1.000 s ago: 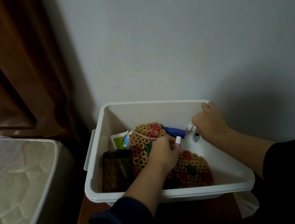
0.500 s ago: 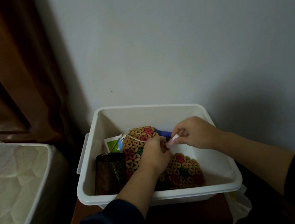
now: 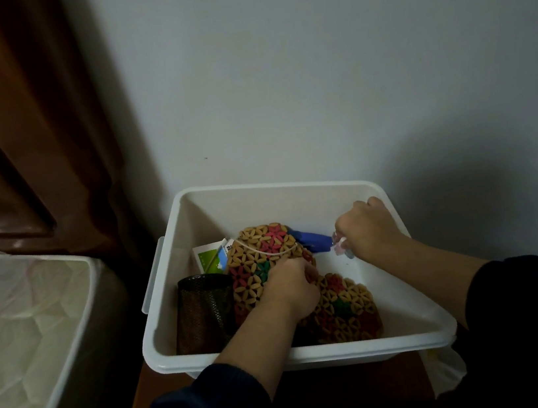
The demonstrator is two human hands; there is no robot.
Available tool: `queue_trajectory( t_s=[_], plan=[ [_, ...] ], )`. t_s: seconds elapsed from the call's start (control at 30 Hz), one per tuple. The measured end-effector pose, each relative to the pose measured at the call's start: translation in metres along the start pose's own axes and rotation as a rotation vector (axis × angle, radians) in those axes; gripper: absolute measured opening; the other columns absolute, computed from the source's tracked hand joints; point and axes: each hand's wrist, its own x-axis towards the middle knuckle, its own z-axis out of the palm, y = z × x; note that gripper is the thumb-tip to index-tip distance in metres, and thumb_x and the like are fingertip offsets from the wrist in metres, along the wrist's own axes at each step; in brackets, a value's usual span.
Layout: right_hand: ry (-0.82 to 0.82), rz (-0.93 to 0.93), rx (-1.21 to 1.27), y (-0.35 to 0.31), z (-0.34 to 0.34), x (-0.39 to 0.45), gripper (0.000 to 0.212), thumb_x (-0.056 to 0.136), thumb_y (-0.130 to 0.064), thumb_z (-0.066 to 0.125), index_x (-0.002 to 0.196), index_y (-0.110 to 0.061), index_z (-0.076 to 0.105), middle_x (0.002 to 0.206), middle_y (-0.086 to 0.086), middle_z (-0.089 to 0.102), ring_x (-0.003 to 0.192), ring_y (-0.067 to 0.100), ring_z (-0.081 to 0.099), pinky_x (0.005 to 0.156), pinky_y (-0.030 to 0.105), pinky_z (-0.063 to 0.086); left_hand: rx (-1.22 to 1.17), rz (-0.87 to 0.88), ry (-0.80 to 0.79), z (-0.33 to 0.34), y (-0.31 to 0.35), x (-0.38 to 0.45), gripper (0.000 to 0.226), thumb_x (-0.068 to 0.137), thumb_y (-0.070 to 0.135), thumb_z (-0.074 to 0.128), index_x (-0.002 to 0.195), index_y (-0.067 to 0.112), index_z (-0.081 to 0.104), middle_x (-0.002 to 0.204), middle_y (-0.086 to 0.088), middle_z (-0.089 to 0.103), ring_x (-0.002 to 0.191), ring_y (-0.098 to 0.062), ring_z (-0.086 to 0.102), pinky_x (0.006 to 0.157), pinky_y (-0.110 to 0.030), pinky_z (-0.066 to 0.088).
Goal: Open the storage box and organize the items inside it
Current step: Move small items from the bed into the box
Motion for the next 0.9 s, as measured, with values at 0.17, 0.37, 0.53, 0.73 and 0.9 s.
queue_trajectory(
  t_s=[0.17,0.37,0.53,0.73,0.9],
  plan=[
    [0.015,-0.008,-0.047,-0.001,0.003,0.004,0.021,0.088,-0.044,0.077,0.094,-0.025,0.076,0.09,-0.001,0.072,0.093,0.022,0.061,0.082,0.036,0.034,0.012,0.005,-0.002,0.002,-0.002,0.002,0.041,0.098,0.005,0.057,0.136,0.019,0.069,0.152,-0.008,0.049,0.14,-0.028,0.047,0.118,-0.041,0.044],
    [-0.037,-0.02,-0.106,-0.006,0.003,0.005,0.013,0.089,-0.035,0.077,0.087,-0.026,0.067,0.091,-0.002,0.071,0.094,0.021,0.061,0.083,0.034,0.037,0.006,0.004,0.003,0.003,-0.003,0.004,0.041,0.098,0.005,0.057,0.135,0.019,0.069,0.151,-0.008,0.05,0.14,-0.029,0.047,0.118,-0.043,0.044],
    [-0.065,-0.009,-0.122,-0.009,-0.001,0.005,0.027,0.089,-0.037,0.076,0.08,-0.028,0.052,0.082,-0.003,0.056,0.093,0.02,0.06,0.08,0.035,0.032,0.0,-0.004,0.006,0.004,-0.003,0.005,0.041,0.098,0.005,0.057,0.134,0.019,0.07,0.149,-0.008,0.052,0.139,-0.029,0.048,0.117,-0.043,0.045],
    [-0.047,0.0,-0.097,-0.009,-0.003,0.004,0.012,0.089,-0.033,0.075,0.094,-0.025,0.067,0.097,-0.001,0.071,0.096,0.022,0.063,0.086,0.035,0.041,-0.003,0.003,0.012,0.004,-0.004,0.005,0.041,0.097,0.005,0.057,0.132,0.019,0.071,0.148,-0.009,0.053,0.139,-0.03,0.048,0.118,-0.043,0.044],
    [-0.002,-0.021,-0.055,-0.003,-0.01,-0.003,0.011,0.09,-0.03,0.075,0.098,-0.023,0.074,0.097,0.0,0.073,0.096,0.023,0.063,0.084,0.035,0.043,-0.001,0.009,0.025,0.004,-0.004,0.005,0.035,0.098,0.008,0.057,0.129,0.017,0.073,0.144,-0.008,0.056,0.135,-0.027,0.051,0.117,-0.041,0.045]
  ],
)
